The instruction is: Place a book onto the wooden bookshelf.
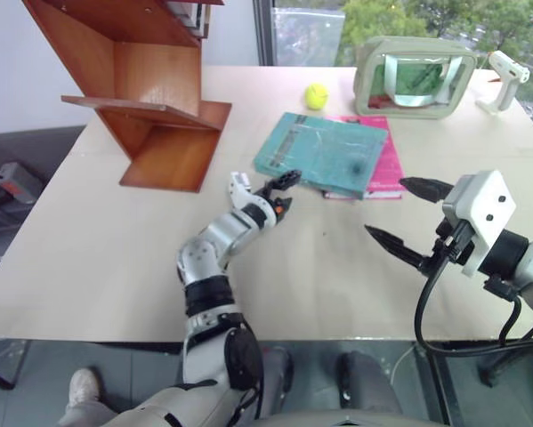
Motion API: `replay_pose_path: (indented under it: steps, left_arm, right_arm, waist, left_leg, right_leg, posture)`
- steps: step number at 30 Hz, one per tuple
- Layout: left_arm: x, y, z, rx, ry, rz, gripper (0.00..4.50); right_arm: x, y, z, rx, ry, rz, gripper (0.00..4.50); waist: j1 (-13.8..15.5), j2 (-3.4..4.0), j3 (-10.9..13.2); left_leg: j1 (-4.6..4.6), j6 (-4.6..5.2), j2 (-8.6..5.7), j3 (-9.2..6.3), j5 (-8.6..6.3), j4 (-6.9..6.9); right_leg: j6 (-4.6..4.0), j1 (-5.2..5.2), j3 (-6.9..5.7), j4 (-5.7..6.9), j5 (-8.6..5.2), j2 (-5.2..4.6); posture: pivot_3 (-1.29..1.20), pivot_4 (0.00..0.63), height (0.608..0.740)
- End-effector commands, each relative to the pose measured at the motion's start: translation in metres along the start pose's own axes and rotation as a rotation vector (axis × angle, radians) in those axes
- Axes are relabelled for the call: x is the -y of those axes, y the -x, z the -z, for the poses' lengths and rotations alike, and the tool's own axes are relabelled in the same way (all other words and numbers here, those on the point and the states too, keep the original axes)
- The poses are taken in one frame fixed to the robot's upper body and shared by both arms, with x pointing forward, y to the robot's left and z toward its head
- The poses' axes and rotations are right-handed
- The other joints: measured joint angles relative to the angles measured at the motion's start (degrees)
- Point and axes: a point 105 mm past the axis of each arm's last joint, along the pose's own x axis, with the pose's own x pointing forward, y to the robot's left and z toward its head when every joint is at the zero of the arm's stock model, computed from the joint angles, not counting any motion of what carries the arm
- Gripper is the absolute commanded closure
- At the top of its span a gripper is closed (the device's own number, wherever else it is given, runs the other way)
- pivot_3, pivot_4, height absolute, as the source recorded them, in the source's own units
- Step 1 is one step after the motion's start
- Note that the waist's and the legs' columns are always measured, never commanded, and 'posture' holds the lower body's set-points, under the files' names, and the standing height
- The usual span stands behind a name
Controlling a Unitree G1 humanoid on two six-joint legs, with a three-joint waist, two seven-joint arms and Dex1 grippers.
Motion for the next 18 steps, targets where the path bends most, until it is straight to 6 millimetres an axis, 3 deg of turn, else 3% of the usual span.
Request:
replay_pose_path:
  steps: [1, 12, 18]
  left_arm:
    - [0.010, -0.028, 0.036, -0.061, 0.093, 0.028, 0.04]
    - [0.041, -0.068, 0.050, -0.109, 0.152, 0.141, 0.04]
    - [0.046, -0.079, 0.051, -0.094, 0.171, 0.152, 0.04]
  right_arm:
    - [0.003, 0.005, -0.012, 0.023, 0.048, 0.010, 0.00]
    - [0.003, 0.009, -0.015, 0.009, 0.054, 0.019, 0.00]
    - [0.002, 0.006, -0.016, 0.014, 0.055, 0.025, 0.00]
  waist:
    - [0.06, 0.06, -0.05]
    - [0.72, 0.19, -0.27]
    - [0.50, 0.18, -0.26]
  left_leg:
    - [0.23, -0.03, 0.00, -0.04, -0.05, -0.02]
    - [0.20, -0.10, -0.04, -0.29, -0.22, 0.00]
    - [0.12, 0.28, -0.05, -0.26, -0.19, -0.03]
  right_leg:
    - [0.01, 0.27, -0.06, -0.09, -0.01, 0.00]
    - [0.18, 0.69, -0.44, -0.73, 0.07, -0.02]
    - [0.18, 0.60, -0.39, -0.82, 0.08, -0.03]
  posture:
    - [0.00, 0.150, 0.736]
    - [0.00, 0.150, 0.736]
    - [0.00, 0.150, 0.736]
